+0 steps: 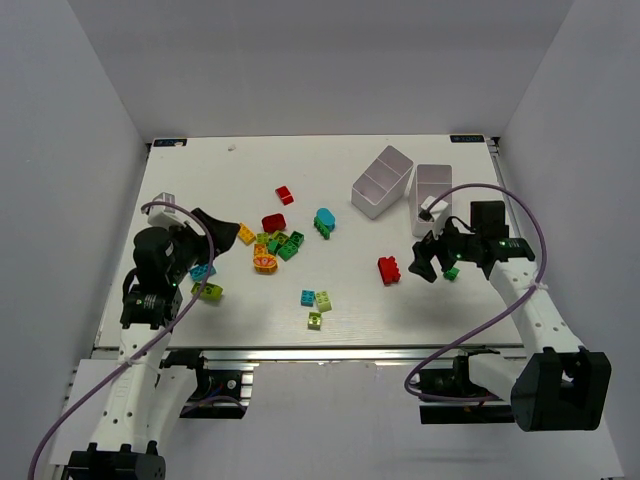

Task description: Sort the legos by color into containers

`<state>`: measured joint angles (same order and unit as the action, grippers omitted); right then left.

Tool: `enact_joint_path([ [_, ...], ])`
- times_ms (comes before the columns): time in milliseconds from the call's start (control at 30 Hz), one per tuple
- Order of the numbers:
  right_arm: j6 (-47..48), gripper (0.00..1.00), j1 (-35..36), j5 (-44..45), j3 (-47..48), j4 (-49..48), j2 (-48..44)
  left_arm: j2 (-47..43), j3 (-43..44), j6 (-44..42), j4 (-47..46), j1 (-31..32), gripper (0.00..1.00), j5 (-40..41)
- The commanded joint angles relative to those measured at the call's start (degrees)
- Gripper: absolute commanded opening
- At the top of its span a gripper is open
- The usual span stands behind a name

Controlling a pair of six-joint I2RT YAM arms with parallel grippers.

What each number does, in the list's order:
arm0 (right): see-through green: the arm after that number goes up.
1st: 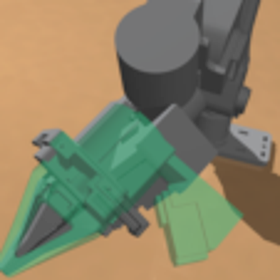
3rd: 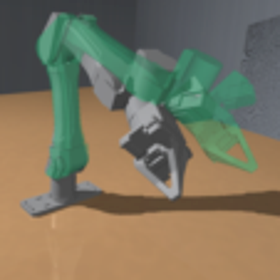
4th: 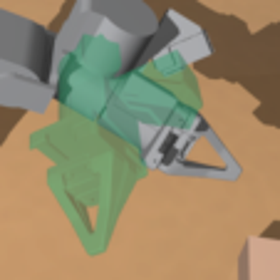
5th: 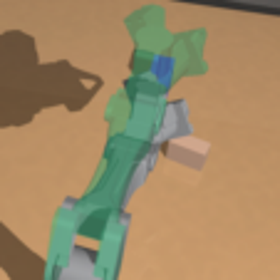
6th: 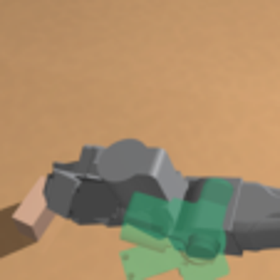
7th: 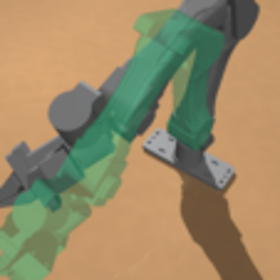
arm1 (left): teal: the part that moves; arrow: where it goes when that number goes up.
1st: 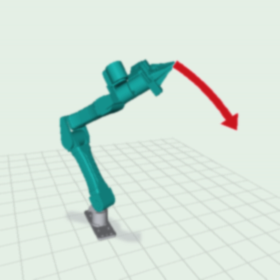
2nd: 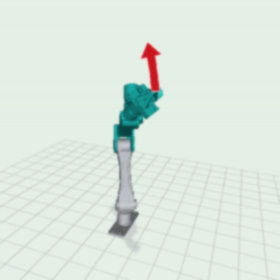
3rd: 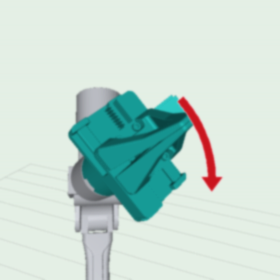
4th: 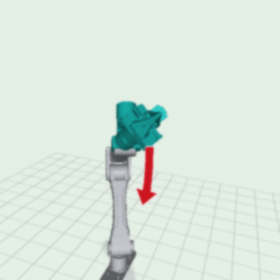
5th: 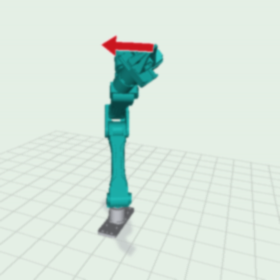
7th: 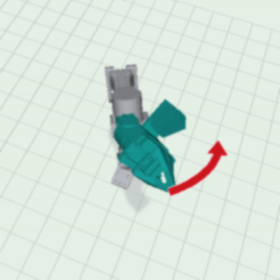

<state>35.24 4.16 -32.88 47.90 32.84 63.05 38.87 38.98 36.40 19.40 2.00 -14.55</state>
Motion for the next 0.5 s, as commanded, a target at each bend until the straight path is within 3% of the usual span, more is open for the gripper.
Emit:
enact_joint_path([
  [0,7.36,0.89,0.14,-7.18,-0.7,-0.59,-0.64,-0.2,-0.66,2.97,-2.34,0.02,0.9,-0.04],
  [133,8.97,0.89,0.14,-8.87,-4.21,-5.49,-0.12,0.94,-0.84,4.03,-3.58,0.02,0.9,-0.14],
  [200,2.4,0.89,0.23,-6.33,-4.75,-10.48,0.93,1.55,0.56,4.99,-2.09,-0.07,0.9,0.04],
  [467,-13.0,0.84,0.14,14.06,-5.1,-15.26,1.64,6.47,3.2,3.68,-3.92,0.02,0.9,-1.71],
])
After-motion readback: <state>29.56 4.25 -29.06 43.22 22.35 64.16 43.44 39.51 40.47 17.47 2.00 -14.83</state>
